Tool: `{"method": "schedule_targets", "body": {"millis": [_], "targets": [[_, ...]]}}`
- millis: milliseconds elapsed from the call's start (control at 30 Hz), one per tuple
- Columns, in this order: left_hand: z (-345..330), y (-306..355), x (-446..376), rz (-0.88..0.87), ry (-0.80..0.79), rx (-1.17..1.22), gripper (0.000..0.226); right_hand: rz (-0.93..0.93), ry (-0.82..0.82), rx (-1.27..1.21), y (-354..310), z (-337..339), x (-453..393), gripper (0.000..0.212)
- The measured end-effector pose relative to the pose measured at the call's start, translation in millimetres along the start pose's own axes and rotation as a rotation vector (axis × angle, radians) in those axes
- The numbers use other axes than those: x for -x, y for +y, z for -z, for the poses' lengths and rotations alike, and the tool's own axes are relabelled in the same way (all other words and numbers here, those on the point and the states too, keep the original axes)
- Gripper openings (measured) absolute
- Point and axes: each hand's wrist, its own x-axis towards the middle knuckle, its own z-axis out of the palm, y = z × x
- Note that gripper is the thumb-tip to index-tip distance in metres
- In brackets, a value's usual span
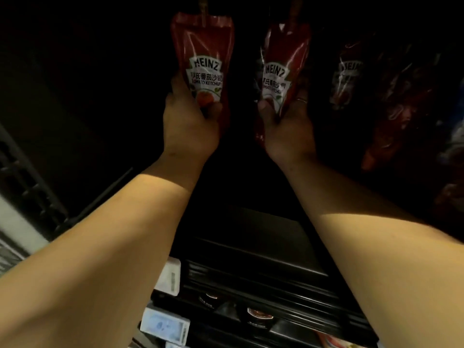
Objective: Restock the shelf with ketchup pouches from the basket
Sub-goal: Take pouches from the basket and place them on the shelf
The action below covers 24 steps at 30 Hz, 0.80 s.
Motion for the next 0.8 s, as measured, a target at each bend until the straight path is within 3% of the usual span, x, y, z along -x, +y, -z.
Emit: {"method": "schedule_targets", "body": {"millis": [100, 167, 233, 300, 367, 500, 633, 700, 800], "targets": [[-13.2, 0.5, -9.3, 0.024, -0.081, -0.021, 0.067, -0.054, -0.022, -0.03, 3.6, 0.1, -4.8, 0.072], [-24.5, 2.5, -21.1, 0.225, -0.167, 0.162, 0.071, -0.082, -0.012, -0.05, 4.3, 1.8, -6.5, 0.074], [-36.6, 11.0, -34.7, 0.472, -0.243, 0.315, 0.089, -0.102, -0.012, -0.055, 5.7, 3.1, -7.6, 0.077], [-48.7, 21.3, -46.8, 0.561, -0.253, 0.307, 0.107, -0.131, -0.029, -0.055, 7.2, 3.9, -9.6, 0.077], [-57.8, 24.2, -51.0, 0.543, -0.207, 0.248, 0.113, -0.173, -0.052, -0.07, 6.9, 4.7, -9.6, 0.078], [-66.6, 12.1, -47.2, 0.393, -0.196, 0.333, 0.101, -0.155, -0.047, -0.067, 9.1, 10.3, -10.0, 0.074], [-62.4, 3.2, -46.3, 0.344, -0.279, 0.431, 0.1, -0.091, -0.023, 0.036, 13.2, 12.0, -9.0, 0.064], [-56.7, -0.3, -48.4, 0.339, -0.35, 0.346, 0.104, -0.112, -0.047, 0.107, 14.1, 7.9, -12.0, 0.061], [-47.1, 0.0, -51.5, 0.283, -0.497, -0.019, 0.116, -0.148, -0.089, 0.213, 11.2, 1.0, -19.9, 0.066]]}}
